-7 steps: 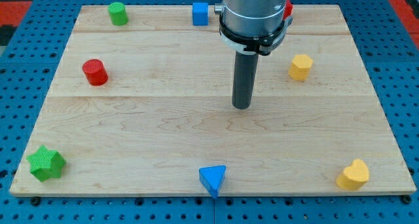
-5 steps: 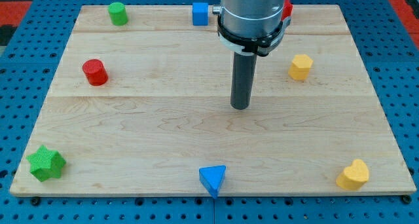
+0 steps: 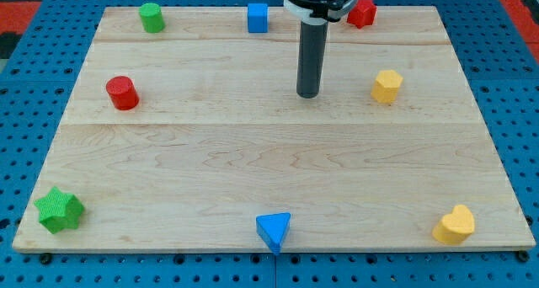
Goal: Move your arm to the left of the yellow hexagon
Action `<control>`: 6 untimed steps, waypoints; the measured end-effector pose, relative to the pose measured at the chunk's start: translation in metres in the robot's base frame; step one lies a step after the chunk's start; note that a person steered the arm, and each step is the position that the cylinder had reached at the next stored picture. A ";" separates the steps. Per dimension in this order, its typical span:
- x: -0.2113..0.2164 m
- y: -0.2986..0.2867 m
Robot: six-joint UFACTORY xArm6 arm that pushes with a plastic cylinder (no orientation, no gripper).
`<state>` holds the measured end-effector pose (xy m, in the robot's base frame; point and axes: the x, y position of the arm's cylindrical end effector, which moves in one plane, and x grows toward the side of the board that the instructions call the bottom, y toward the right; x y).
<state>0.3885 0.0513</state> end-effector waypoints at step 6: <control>0.000 0.005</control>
<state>0.3885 0.0563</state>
